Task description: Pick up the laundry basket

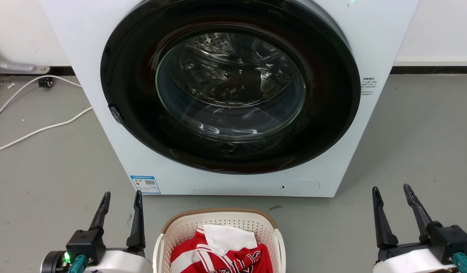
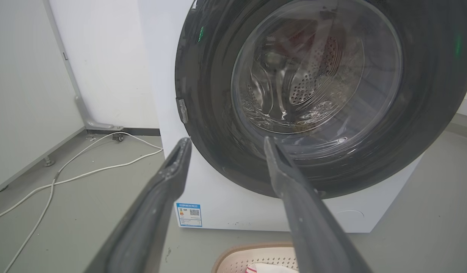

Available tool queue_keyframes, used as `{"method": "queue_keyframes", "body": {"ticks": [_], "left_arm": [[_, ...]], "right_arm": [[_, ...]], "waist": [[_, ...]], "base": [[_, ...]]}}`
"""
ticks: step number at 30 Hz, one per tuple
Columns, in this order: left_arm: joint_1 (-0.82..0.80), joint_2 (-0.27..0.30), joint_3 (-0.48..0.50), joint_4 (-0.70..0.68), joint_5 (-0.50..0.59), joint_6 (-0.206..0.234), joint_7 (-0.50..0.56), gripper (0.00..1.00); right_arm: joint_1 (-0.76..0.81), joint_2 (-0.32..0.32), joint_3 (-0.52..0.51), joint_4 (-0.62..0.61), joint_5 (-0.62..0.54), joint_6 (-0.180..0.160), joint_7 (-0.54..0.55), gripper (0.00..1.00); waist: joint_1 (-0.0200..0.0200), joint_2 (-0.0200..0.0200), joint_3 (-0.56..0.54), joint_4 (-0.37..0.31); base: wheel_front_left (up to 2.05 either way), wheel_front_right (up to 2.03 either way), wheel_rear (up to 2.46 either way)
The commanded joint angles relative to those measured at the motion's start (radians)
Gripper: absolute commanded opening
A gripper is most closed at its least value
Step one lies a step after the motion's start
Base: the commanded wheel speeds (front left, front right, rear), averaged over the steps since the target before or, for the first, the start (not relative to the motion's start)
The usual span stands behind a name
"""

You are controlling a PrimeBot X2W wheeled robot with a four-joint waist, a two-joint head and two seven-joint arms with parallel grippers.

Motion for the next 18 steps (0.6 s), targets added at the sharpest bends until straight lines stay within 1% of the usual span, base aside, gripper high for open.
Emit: {"method": "queue_keyframes", "body": {"ticks": [1, 5, 11, 18], "left_arm": [[0.004, 0.003, 0.001, 0.004, -0.005, 0.001, -0.005, 1.0], [-0.015, 0.003, 0.004, 0.018, -0.006, 0.001, -0.005, 1.0], [-0.092, 0.012, 0.024, 0.101, 0.004, -0.011, -0.004, 1.0], [-0.232, 0.054, 0.032, 0.242, 0.002, -0.018, -0.004, 1.0]], "right_arm": [[0.009, -0.003, 0.002, -0.001, -0.002, 0.0, -0.002, 1.0], [-0.002, -0.003, 0.006, 0.002, -0.006, 0.0, -0.002, 1.0], [-0.077, -0.003, 0.049, 0.036, -0.01, 0.0, -0.002, 1.0], [-0.23, -0.003, 0.17, 0.182, -0.041, 0.0, -0.002, 1.0]], "waist": [[0.0, 0.0, 0.002, 0.001], [0.0, 0.0, 0.009, 0.001], [0.0, 0.0, 0.054, -0.007], [0.0, 0.0, 0.174, -0.017]], "base": [[0.0, 0.0, 0.0], [0.0, 0.0, 0.0], [0.0, 0.0, 0.0], [0.0, 0.0, 0.0]]}}
